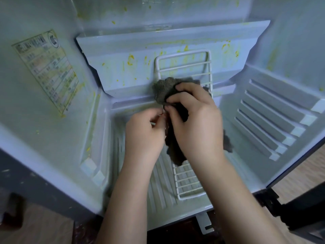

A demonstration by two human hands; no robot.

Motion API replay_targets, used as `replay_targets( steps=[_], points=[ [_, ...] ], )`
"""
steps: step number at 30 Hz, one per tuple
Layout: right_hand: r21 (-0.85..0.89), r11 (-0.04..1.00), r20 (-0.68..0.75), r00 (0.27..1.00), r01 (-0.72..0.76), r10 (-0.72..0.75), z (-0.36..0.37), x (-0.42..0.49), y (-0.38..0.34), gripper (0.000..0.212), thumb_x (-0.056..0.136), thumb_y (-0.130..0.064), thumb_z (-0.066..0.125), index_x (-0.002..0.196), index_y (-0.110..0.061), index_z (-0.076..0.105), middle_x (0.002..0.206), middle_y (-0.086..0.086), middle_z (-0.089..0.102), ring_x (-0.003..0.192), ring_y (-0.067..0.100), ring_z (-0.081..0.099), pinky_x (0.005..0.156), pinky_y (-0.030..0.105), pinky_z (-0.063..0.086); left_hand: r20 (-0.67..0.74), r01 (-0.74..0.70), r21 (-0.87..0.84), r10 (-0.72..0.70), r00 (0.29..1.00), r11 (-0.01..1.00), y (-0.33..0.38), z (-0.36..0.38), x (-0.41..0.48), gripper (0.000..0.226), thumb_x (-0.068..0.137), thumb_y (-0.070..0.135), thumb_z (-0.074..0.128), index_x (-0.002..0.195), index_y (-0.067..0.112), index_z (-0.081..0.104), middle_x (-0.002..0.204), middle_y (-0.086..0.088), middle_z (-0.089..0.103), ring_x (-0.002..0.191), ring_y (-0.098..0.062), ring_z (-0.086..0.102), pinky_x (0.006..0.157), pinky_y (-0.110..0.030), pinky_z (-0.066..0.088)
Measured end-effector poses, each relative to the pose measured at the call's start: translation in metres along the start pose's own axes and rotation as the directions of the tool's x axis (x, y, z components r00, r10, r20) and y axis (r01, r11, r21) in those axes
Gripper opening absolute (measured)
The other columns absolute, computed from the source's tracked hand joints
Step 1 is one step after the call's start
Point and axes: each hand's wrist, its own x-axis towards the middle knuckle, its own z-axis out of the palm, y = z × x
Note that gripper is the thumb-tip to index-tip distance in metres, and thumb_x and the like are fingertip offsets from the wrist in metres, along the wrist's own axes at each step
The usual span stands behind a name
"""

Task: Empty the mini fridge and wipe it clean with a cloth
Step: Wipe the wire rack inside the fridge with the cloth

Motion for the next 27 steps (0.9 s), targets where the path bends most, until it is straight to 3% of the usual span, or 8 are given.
replay_targets(
  steps=[7, 10, 13, 16, 19, 23, 27],
  points=[
    [-0.105, 0.994, -0.066, 0.998, 0.002, -0.009, 0.011, -0.006, 0.004, 0.018, 0.077, -0.014, 0.069, 0.095, -0.015, 0.072, 0.108, 0.002, 0.063, 0.096, 0.026, 0.055, 0.074, 0.035, 0.047, 0.022, 0.043, -0.010, -0.043, 0.999, 0.999, -0.004, -0.003, 0.000, 0.020, 0.095, 0.014, 0.054, 0.099, 0.023, 0.071, 0.089, 0.004, 0.074, 0.081, -0.019, 0.071, 0.081, -0.048, 0.055],
    [-0.135, 0.991, -0.097, 0.995, -0.002, -0.012, 0.010, -0.005, 0.011, 0.017, 0.080, -0.012, 0.068, 0.097, -0.013, 0.071, 0.107, 0.004, 0.062, 0.094, 0.028, 0.054, 0.078, 0.037, 0.047, -0.011, 0.035, 0.008, -0.035, 0.999, 0.999, -0.004, -0.002, 0.000, 0.016, 0.094, 0.018, 0.058, 0.088, 0.027, 0.069, 0.081, 0.007, 0.072, 0.078, -0.019, 0.071, 0.078, -0.046, 0.056],
    [-0.126, 0.988, -0.166, 0.984, -0.092, 0.071, -0.006, 0.004, 0.035, 0.012, 0.081, -0.010, 0.068, 0.092, -0.013, 0.072, 0.103, 0.005, 0.059, 0.094, 0.028, 0.055, 0.083, 0.028, 0.043, -0.044, -0.001, 0.056, 0.003, 0.999, 0.998, -0.001, 0.000, -0.002, 0.022, 0.093, 0.020, 0.061, 0.075, 0.032, 0.060, 0.070, 0.012, 0.070, 0.068, -0.014, 0.069, 0.074, -0.037, 0.056],
    [0.006, 0.976, -0.148, 0.965, -0.216, 0.215, -0.023, 0.011, 0.051, 0.011, 0.083, -0.012, 0.069, 0.091, -0.017, 0.073, 0.095, -0.002, 0.055, 0.087, 0.013, 0.056, 0.080, 0.008, 0.038, -0.064, -0.030, 0.120, 0.038, 0.997, 0.992, 0.003, 0.002, -0.004, 0.025, 0.094, 0.020, 0.060, 0.074, 0.034, 0.055, 0.073, 0.012, 0.071, 0.066, -0.010, 0.068, 0.071, -0.026, 0.050],
    [0.000, 0.973, -0.147, 0.963, -0.230, 0.228, -0.030, 0.012, 0.045, 0.013, 0.083, -0.010, 0.070, 0.094, -0.017, 0.072, 0.095, -0.004, 0.054, 0.082, 0.002, 0.049, 0.074, -0.002, 0.033, -0.052, -0.006, 0.068, 0.009, 0.999, 0.998, 0.000, 0.000, -0.003, 0.024, 0.094, 0.019, 0.061, 0.075, 0.034, 0.059, 0.073, 0.011, 0.072, 0.066, -0.011, 0.068, 0.073, -0.032, 0.055],
    [-0.008, 0.994, -0.208, 0.973, -0.109, 0.105, -0.035, 0.013, 0.020, 0.020, 0.079, -0.012, 0.072, 0.098, -0.013, 0.068, 0.097, 0.001, 0.061, 0.084, 0.005, 0.053, 0.075, 0.003, 0.033, -0.042, 0.037, -0.002, -0.038, 0.998, 0.999, -0.003, -0.001, -0.001, 0.024, 0.093, 0.018, 0.062, 0.075, 0.033, 0.063, 0.070, 0.012, 0.071, 0.063, -0.011, 0.068, 0.073, -0.040, 0.058],
    [0.008, 1.000, 0.003, 1.000, -0.006, 0.006, -0.007, -0.004, 0.005, 0.013, 0.076, -0.011, 0.073, 0.088, -0.010, 0.070, 0.093, 0.002, 0.066, 0.086, 0.017, 0.061, 0.075, 0.023, 0.044, -0.019, 0.056, -0.064, -0.057, 0.998, 0.996, -0.003, 0.001, 0.000, 0.011, 0.088, 0.020, 0.059, 0.081, 0.024, 0.066, 0.079, 0.004, 0.072, 0.070, -0.019, 0.070, 0.073, -0.044, 0.058]
  ],
)
